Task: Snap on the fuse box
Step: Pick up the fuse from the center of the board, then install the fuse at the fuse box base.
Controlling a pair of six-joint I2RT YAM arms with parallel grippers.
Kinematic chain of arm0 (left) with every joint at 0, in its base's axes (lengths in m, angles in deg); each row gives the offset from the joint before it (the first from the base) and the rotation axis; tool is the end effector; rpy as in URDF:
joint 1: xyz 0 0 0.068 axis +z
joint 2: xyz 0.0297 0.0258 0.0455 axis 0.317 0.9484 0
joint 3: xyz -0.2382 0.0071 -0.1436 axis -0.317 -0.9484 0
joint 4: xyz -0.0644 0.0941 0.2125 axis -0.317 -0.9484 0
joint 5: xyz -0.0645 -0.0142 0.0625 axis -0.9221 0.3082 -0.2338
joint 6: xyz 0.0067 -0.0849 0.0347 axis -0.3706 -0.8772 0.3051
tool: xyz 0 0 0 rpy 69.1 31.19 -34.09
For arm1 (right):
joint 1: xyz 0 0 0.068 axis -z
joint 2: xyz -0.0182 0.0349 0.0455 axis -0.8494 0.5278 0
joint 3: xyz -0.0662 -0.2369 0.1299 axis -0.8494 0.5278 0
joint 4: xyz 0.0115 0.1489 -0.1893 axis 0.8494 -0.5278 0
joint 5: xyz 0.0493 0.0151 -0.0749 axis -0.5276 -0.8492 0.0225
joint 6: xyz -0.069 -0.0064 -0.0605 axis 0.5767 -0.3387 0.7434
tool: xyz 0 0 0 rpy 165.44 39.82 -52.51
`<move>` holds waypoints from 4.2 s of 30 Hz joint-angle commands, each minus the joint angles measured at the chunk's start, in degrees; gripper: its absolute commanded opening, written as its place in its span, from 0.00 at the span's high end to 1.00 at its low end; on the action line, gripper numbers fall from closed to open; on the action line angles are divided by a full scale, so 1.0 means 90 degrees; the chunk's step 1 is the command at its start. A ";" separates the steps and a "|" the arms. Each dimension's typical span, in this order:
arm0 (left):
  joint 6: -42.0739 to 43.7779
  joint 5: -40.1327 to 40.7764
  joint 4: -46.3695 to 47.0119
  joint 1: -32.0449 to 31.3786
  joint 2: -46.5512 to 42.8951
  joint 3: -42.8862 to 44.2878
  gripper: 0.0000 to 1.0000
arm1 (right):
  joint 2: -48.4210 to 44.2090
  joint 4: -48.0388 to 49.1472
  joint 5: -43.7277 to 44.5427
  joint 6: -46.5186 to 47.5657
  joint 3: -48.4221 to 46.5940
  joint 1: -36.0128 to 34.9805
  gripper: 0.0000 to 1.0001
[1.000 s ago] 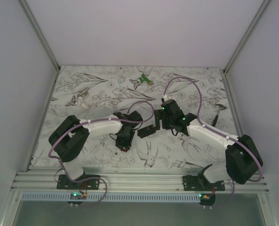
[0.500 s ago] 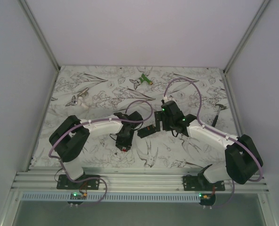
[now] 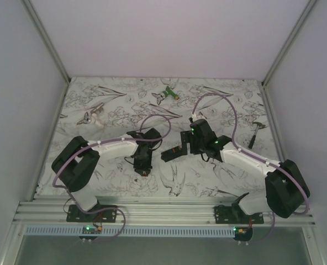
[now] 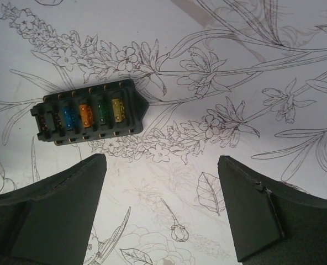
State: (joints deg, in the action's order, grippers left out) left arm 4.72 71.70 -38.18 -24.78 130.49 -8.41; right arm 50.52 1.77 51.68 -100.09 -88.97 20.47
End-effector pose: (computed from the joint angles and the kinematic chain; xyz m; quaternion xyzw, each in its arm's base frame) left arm 0.2269 -0.2134 0.1297 0.0071 0.9897 -0.0973 0.1048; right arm 0.2376 0.1658 0.1917 -0.0760 0.9368 0.1043 0.3253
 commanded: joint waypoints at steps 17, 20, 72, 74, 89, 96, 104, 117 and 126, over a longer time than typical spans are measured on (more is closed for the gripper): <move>-0.3008 -0.0377 0.1389 0.1330 -0.1040 -0.0248 0.83 | -0.0293 0.4176 -0.1509 -0.0501 0.1240 -0.0786 0.17; -0.3471 -0.0227 0.1483 0.1340 -0.1445 -0.0258 0.86 | -0.0356 0.5134 -0.1713 -0.0636 0.1574 -0.0808 0.21; -0.4716 -0.0701 0.2066 0.1145 -0.2768 -0.0220 0.87 | 0.1336 0.9477 -0.0965 -0.0980 0.1760 -0.1410 1.00; -0.4702 -0.0654 0.2065 0.1153 -0.2773 -0.0263 0.85 | 0.1252 0.9231 -0.1053 -0.0868 0.1744 -0.1415 1.00; -0.3255 -0.0433 0.1940 0.1675 -0.3042 -0.0605 0.47 | 0.0303 0.4000 -0.2138 0.0285 0.0593 -0.0969 1.00; -0.1920 -0.0334 0.1830 0.1892 -0.2955 -0.0775 0.38 | 0.0490 0.0569 -0.2232 0.1128 -0.0961 -0.0676 1.00; -0.0733 -0.0524 0.1797 0.2089 -0.2409 -0.0816 0.25 | 0.1603 -0.1780 -0.2377 0.1367 -0.2532 -0.0662 1.00; 0.0558 0.0044 0.1824 0.2317 -0.1891 -0.0852 0.00 | 0.3001 -0.3418 -0.1905 0.1294 -0.4160 -0.0666 1.00; 0.1114 0.0495 0.1942 0.2324 -0.1766 -0.0897 0.00 | 0.3646 -0.3957 -0.1950 0.1232 -0.4985 -0.0677 1.00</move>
State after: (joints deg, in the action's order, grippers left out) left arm 11.11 73.03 -20.76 -4.28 113.95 -15.64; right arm 81.62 -29.97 33.95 -88.90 -130.28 14.27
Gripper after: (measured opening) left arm 0.996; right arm 0.025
